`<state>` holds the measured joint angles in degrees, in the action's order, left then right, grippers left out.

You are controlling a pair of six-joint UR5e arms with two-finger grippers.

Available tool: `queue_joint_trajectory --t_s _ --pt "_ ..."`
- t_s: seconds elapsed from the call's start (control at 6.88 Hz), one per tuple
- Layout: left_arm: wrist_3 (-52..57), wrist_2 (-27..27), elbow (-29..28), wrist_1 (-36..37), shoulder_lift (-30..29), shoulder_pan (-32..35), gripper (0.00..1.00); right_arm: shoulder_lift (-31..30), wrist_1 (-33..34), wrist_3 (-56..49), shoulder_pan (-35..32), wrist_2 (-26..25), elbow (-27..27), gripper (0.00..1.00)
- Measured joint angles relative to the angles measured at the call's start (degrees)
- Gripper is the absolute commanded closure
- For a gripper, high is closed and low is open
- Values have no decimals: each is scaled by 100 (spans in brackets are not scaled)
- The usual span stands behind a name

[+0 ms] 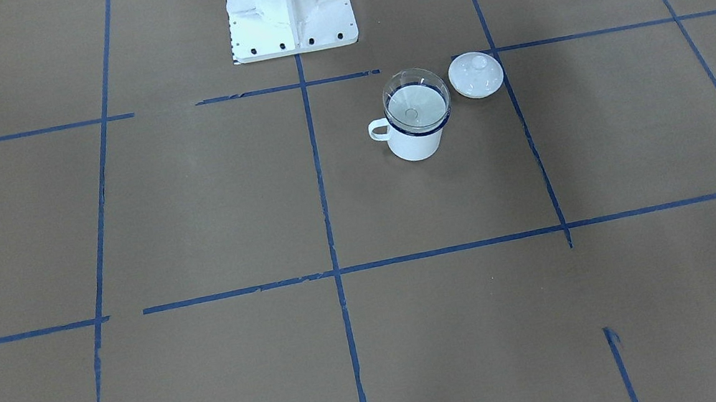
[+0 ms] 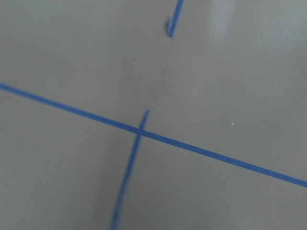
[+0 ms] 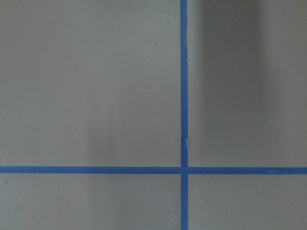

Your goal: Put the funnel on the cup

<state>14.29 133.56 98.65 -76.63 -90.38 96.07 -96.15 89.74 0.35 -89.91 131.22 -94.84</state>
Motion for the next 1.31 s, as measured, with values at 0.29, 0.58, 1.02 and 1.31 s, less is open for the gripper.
queue_joint_trajectory --t_s 0.29,0.58,1.02,1.31 --pt "203 58 -236 -533 417 105 0 0 0 0 0 0 0 0" --pt "210 64 -179 -758 480 112 0 0 0 0 0 0 0 0" --pt "-501 138 -141 -1375 464 92 0 0 0 0 0 0 0 0" --pt "-887 302 -81 -1447 479 49 0 0 0 0 0 0 0 0"
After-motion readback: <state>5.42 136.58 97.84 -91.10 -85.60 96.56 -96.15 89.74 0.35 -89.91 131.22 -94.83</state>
